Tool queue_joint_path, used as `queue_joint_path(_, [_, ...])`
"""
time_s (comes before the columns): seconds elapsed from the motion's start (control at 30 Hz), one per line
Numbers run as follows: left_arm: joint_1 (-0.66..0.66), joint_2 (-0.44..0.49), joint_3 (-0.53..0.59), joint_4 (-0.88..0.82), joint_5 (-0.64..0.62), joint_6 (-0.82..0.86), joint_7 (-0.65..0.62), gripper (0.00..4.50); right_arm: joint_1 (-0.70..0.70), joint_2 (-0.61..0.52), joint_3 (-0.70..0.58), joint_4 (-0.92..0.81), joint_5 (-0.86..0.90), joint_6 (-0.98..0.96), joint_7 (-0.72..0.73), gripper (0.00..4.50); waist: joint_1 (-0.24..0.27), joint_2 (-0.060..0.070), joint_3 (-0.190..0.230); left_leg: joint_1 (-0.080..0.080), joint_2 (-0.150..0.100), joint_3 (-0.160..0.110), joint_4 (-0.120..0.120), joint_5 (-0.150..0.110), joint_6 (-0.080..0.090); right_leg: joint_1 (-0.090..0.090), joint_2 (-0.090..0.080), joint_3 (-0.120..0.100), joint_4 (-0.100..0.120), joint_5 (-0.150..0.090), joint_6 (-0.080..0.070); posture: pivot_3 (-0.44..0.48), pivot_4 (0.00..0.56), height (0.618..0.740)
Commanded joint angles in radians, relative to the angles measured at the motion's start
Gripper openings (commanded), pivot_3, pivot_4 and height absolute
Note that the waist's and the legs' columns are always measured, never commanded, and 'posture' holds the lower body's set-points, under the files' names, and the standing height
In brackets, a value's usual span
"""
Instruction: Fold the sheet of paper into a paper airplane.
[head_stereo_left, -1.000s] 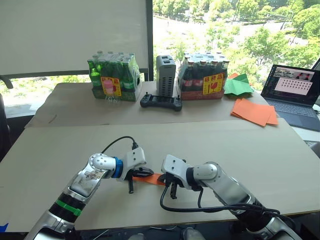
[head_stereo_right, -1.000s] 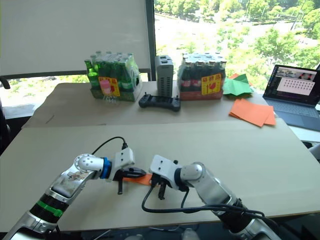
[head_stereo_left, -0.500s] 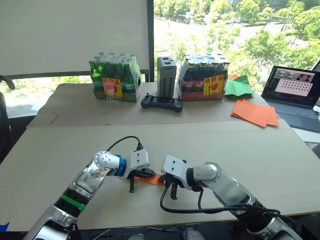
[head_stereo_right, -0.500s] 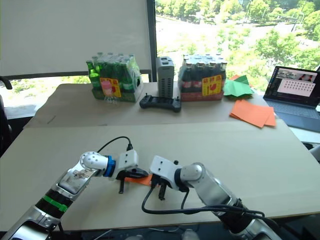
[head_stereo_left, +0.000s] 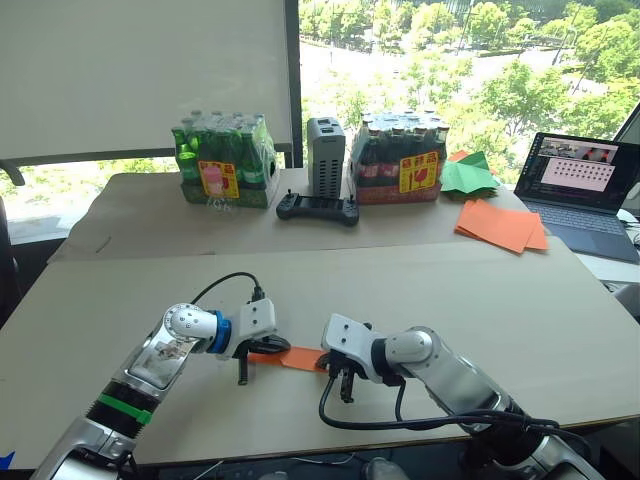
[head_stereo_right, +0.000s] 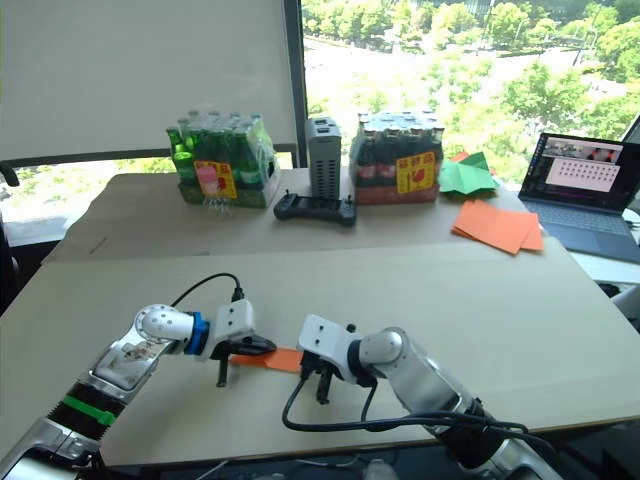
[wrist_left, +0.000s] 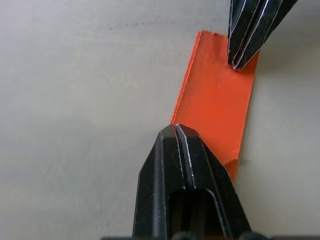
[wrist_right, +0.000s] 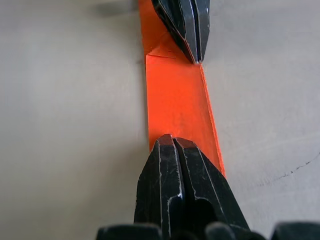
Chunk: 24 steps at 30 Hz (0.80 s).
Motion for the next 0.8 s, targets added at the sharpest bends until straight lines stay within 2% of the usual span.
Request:
queue_joint_path(0.03, [0.063,0.048,-0.005,0.058,0.045,0.029,0.006,0.00,0.024,-0.015,0.041,0.041,-0.010,0.043,0.014,0.02,0.000,0.000,0.000,0.001,0.000,0.000,0.000,0.000,0.000,0.000,0.000,0.000,0.000,0.000,0.000,0.000,0.150,0.699])
queue_joint_path(0.4, [0.096,0.057,0.044,0.037,0.038,0.027,0.030,0.00,0.016,-0.011,0.039,0.046,-0.011,0.034,0.020,0.02,0.004,0.001,0.000,0.013,0.000,0.000,-0.010,0.000,0.000,0.008,-0.001,0.001,0.000,-0.007,0.004,0.000,0.150,0.699])
queue_joint_path(0.53, [0.094,0.051,0.114,-0.052,-0.035,0.083,0.039,0.00,0.014,0.012,-0.011,0.013,0.011,0.005,0.006,0.02,0.002,0.000,0.000,0.013,0.001,0.000,-0.011,0.000,0.000,0.008,0.000,0.001,0.000,-0.007,0.004,0.000,0.150,0.699])
queue_joint_path(0.67, [0.114,0.059,0.223,-0.153,-0.139,0.171,0.056,0.00,0.014,0.011,-0.069,-0.058,0.035,-0.019,0.002,0.02,0.001,-0.002,0.004,0.008,0.002,0.000,-0.011,0.000,-0.001,0.003,0.001,0.001,0.000,-0.007,0.004,0.000,0.150,0.699])
queue_joint_path(0.73, [0.135,0.065,0.291,-0.206,-0.197,0.240,0.072,0.00,0.016,0.019,-0.120,-0.108,0.068,-0.012,-0.002,0.02,0.002,-0.004,0.006,-0.003,0.001,0.000,-0.010,0.001,-0.002,-0.009,0.001,0.001,0.001,-0.006,0.003,0.000,0.150,0.699])
queue_joint_path(0.8, [0.168,0.084,0.350,-0.265,-0.238,0.292,0.082,0.00,0.010,0.034,-0.177,-0.166,0.113,0.021,-0.007,0.02,0.002,-0.005,0.007,-0.011,0.000,0.000,-0.010,0.003,-0.006,-0.018,0.001,0.001,0.002,0.003,-0.011,0.000,0.150,0.699])
